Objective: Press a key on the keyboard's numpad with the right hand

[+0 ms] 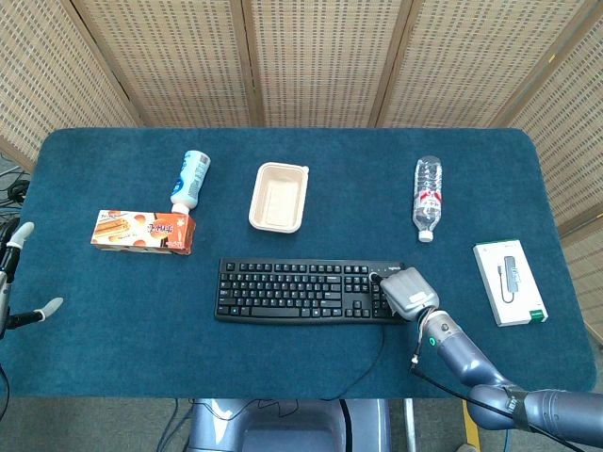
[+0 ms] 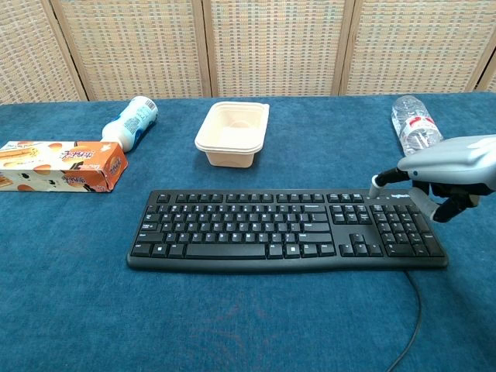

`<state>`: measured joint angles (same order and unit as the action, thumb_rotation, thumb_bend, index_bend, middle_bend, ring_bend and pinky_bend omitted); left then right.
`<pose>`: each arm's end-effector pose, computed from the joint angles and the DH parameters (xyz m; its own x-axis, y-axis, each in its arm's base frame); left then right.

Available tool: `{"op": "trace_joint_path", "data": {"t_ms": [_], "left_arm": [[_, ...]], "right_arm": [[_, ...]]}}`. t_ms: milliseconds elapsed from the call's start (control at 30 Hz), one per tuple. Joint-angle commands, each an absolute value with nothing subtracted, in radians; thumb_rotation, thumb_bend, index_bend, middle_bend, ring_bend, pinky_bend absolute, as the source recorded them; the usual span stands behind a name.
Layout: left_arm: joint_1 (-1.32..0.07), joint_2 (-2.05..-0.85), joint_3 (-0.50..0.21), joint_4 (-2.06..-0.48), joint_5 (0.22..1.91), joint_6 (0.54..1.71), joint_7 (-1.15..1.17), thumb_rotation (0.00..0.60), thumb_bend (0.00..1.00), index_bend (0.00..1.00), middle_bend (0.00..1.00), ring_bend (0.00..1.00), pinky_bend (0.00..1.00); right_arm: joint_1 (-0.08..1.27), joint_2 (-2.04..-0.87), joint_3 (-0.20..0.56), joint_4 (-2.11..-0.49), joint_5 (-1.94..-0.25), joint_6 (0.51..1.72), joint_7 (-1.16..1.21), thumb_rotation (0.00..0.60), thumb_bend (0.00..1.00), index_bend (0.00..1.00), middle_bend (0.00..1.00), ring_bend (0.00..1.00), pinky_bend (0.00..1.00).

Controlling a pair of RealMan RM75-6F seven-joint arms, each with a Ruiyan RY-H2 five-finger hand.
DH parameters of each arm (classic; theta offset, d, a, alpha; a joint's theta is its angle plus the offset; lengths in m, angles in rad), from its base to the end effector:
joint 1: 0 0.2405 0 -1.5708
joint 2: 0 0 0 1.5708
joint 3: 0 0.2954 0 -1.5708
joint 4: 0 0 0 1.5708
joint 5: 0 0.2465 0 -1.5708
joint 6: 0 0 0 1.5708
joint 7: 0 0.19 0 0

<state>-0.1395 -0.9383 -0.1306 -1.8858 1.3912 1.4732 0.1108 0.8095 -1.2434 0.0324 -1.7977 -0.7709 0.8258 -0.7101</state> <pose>-0.3038 0.2634 0.1952 0.3941 -0.0676 0.9166 0.9189 0.0120 -0.3943 -0.2074 -0.3769 -0.0247 0.6875 -0.4486 0.5711 -0.7260 -0.4071 0.5542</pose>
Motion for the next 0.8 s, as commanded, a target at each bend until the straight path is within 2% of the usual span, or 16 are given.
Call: {"op": "trace_joint_path", "data": {"t_ms": [33,800], "left_arm": [[-0.140,-0.938,-0.130,-1.886,1.392,1.473,0.112,0.600,0.00,0.00,0.00,0.00,0.00],[-0.142,-0.944,-0.126,-1.894,1.389,1.474,0.127,0.600,0.00,0.00,0.00,0.00,0.00]], "right_arm": [[0.814,-1.235,0.018,-1.802,-0.758,0.837,-0.718,0.600,1.00,0.17,0.83,1.00,1.00],[0.843,-1.257,-0.045,-1.762,-0.694,0.875,-0.739,0.600,1.00,0.19,0.83,1.00,1.00]]}}
